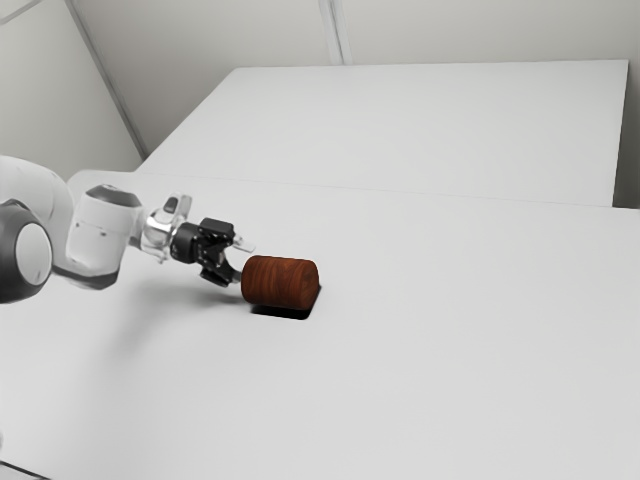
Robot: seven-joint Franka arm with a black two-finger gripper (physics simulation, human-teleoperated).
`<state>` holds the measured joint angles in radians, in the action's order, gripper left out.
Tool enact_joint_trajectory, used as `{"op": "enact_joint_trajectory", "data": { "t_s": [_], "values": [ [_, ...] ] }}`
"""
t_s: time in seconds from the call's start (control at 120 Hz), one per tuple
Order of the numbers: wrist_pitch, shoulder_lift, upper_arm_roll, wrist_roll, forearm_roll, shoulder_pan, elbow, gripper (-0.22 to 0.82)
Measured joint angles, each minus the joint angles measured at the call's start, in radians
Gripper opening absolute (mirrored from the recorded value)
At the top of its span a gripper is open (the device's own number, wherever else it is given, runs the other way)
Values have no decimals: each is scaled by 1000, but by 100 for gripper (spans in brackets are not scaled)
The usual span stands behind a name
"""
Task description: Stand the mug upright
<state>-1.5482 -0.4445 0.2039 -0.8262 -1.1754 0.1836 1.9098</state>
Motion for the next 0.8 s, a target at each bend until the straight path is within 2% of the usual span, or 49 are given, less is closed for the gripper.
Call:
{"op": "enact_joint_trajectory", "data": {
  "t_s": [0.158, 0.317, 0.45, 0.625, 0.8],
  "values": [
    [38, -6, -4, -20, -40, -5, 3, 58],
    [50, -7, -3, -39, -52, -6, 2, 17],
    [51, -7, -3, -51, -56, -5, 2, -2],
    [48, 2, -3, -64, -59, -9, 1, -12],
    [39, 72, -2, -68, -43, -19, -6, -16]
  ]
}}
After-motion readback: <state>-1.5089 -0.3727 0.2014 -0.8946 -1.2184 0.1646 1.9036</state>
